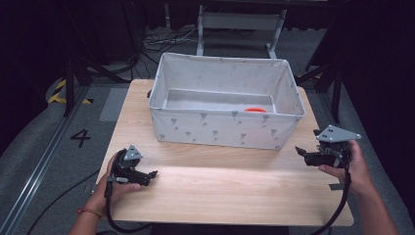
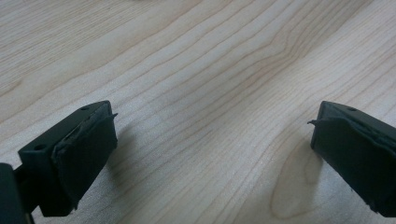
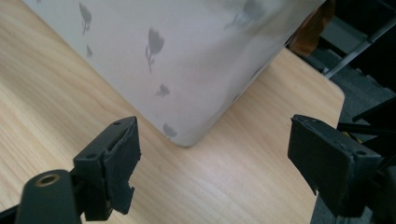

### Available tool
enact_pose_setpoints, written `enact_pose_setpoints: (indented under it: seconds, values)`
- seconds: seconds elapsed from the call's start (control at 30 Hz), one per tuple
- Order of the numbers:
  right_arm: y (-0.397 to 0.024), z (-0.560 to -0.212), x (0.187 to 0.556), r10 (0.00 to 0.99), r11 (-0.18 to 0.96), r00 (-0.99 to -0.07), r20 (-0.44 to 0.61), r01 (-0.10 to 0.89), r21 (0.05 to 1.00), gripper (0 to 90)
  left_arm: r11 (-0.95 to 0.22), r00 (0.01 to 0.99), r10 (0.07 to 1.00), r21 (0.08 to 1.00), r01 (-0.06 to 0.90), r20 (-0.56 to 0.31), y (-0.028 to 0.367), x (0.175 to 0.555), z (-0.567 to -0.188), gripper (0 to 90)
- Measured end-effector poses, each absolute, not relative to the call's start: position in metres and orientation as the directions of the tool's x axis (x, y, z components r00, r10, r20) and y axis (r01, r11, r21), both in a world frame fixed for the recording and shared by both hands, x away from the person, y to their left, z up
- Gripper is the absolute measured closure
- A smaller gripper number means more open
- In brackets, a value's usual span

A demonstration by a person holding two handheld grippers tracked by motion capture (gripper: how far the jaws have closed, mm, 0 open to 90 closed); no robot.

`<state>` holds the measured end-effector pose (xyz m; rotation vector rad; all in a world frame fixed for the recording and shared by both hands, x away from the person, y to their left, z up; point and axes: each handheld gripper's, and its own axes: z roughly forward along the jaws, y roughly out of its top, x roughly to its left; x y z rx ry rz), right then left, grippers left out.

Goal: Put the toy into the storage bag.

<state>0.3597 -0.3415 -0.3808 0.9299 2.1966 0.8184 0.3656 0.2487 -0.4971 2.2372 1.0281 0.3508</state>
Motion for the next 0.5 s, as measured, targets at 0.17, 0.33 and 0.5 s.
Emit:
enact_pose_setpoints:
  seconds: [0.17,0.33,0.5]
  values:
    - [-0.342,-0.400,0.358,0.771,0.569,-0.573,-0.277,0.424,0.705,17.5,-0.487,0.658,0.753,0.651,0.582,-0.024,0.249,0.366,-0.497,0.6]
    - [-0.347,-0.420,0.353,0.774,0.566,-0.580,-0.253,0.456,0.687,17.5,-0.488,0.658,0.752,0.651,0.582,-0.025,0.249,0.366,-0.497,0.7]
    - [-0.353,-0.436,0.349,0.781,0.559,-0.577,-0.239,0.477,0.678,17.5,-0.486,0.658,0.753,0.653,0.581,-0.026,0.249,0.366,-0.497,0.6]
